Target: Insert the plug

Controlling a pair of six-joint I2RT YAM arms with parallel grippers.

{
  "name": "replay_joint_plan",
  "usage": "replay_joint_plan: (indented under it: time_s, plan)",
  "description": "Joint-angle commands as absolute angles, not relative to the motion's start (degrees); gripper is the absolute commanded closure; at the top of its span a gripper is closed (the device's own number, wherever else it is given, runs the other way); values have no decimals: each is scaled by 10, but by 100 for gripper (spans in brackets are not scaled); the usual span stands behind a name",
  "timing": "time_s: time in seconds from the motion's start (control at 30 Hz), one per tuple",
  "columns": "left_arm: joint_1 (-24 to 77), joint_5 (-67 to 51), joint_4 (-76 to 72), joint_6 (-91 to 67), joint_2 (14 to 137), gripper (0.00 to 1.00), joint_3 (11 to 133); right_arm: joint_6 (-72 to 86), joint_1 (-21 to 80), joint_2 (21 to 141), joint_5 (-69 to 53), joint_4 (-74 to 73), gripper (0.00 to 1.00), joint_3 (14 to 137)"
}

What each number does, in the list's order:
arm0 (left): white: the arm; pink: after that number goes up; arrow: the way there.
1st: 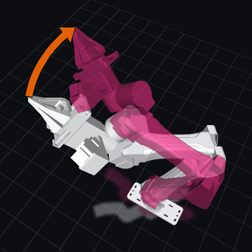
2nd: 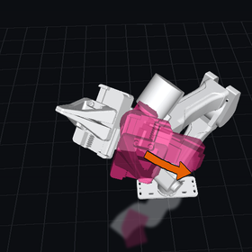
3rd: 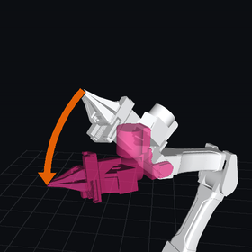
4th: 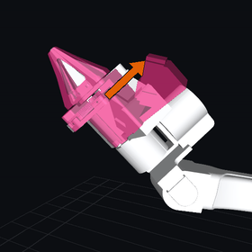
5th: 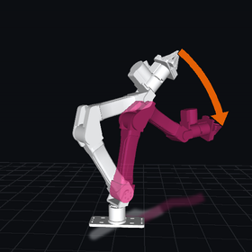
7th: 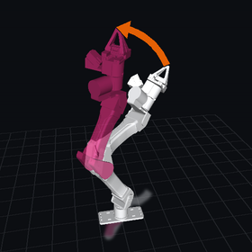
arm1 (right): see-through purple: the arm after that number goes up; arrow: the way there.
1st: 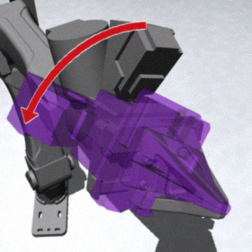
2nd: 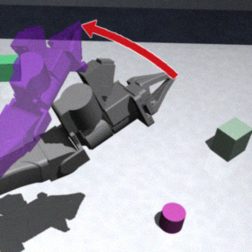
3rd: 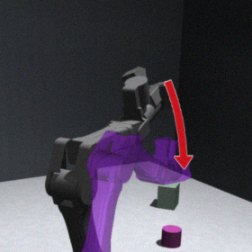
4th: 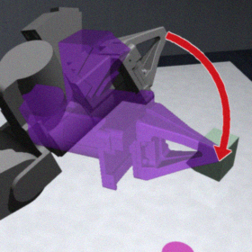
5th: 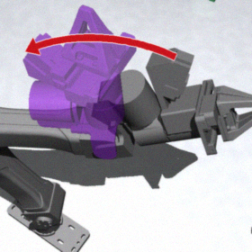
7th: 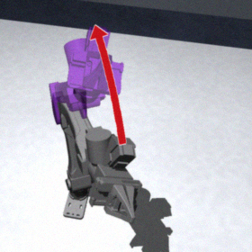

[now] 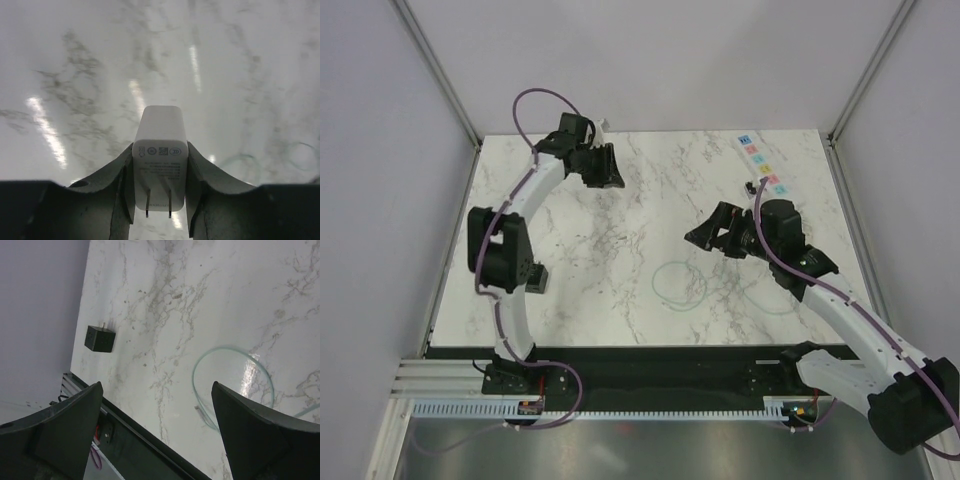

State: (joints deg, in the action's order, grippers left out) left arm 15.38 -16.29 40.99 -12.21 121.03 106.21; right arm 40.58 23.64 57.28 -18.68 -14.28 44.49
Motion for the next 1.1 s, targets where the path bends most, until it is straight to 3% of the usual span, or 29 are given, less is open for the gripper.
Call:
replay_joint_plan:
  time_s: [0.0, 0.1, 0.2, 0.3, 0.43, 0.9, 1.07]
  plan:
    - [162, -475, 237, -271, 1007, 98, 959, 435, 237, 581, -211, -24, 2, 461]
    - [165, -589, 49, -414, 940, 98, 838, 447, 238, 584, -256, 28, 4, 455]
    - [176, -625, -140, -543, 866, 98, 734, 491, 238, 574, -299, 116, 7, 437]
    - [194, -628, -233, -620, 822, 98, 671, 572, 238, 563, -325, 273, 10, 396]
    - [225, -621, -280, -654, 790, 98, 631, 622, 239, 583, -347, 408, 13, 384]
    - [275, -575, -328, -690, 778, 98, 623, 627, 273, 596, -360, 428, 16, 398]
    - [294, -565, -329, -692, 781, 98, 619, 630, 290, 600, -352, 434, 29, 399]
